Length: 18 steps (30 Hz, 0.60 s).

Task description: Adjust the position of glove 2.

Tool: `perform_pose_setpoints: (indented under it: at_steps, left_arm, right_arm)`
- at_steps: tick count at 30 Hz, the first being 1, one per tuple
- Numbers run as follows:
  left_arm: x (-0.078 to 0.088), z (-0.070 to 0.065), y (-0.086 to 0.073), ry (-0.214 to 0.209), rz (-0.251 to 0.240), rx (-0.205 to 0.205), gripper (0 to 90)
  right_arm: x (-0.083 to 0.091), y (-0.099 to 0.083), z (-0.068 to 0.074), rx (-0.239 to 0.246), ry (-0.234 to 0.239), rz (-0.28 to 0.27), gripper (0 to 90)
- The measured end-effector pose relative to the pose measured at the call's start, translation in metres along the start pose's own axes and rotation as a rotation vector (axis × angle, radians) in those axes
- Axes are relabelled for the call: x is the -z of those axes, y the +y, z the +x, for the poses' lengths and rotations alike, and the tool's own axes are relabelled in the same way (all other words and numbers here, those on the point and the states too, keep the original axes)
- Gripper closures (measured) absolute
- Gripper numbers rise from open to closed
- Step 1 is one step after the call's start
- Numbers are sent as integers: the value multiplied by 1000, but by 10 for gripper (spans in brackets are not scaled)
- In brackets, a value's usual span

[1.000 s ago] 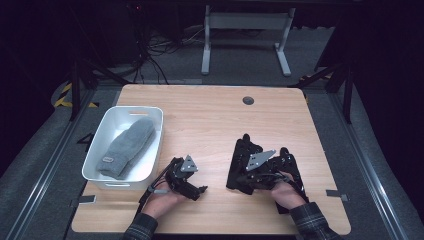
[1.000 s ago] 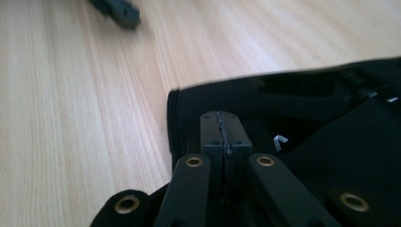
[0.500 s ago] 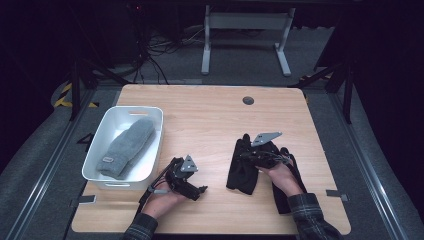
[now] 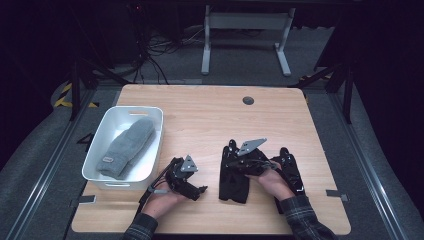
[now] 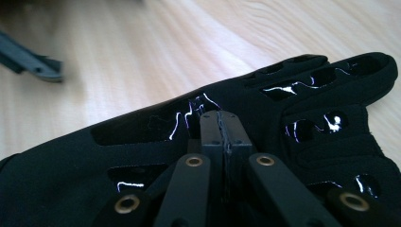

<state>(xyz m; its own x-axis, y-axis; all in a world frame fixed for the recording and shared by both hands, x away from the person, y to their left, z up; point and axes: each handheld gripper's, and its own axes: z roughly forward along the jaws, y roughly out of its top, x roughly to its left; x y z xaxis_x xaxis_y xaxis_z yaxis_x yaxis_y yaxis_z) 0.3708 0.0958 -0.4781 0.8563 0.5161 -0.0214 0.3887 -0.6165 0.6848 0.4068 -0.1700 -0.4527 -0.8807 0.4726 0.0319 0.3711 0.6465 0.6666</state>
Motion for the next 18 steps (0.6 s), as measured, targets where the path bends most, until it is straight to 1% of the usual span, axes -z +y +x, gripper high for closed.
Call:
perform_pose_setpoints:
  at_steps: [3,7,10,13,15,18]
  left_arm:
    - [0,0,0,0,0,0,1]
    - [0,0,0,0,1,0,1]
    - [0,0,0,0,1,0,1]
    - [0,0,0,0,1,0,1]
    - [0,0,0,0,1,1,1]
    - [0,0,0,0,1,0,1]
  right_arm:
    - [-3,2,8,22,31,0,900]
    - [-4,3,20,46,56,10,900]
    - [-4,4,25,57,71,19,900]
    - [-3,4,28,72,71,16,898]
    - [2,5,27,60,69,-4,853]
    - [11,4,25,58,42,-23,839]
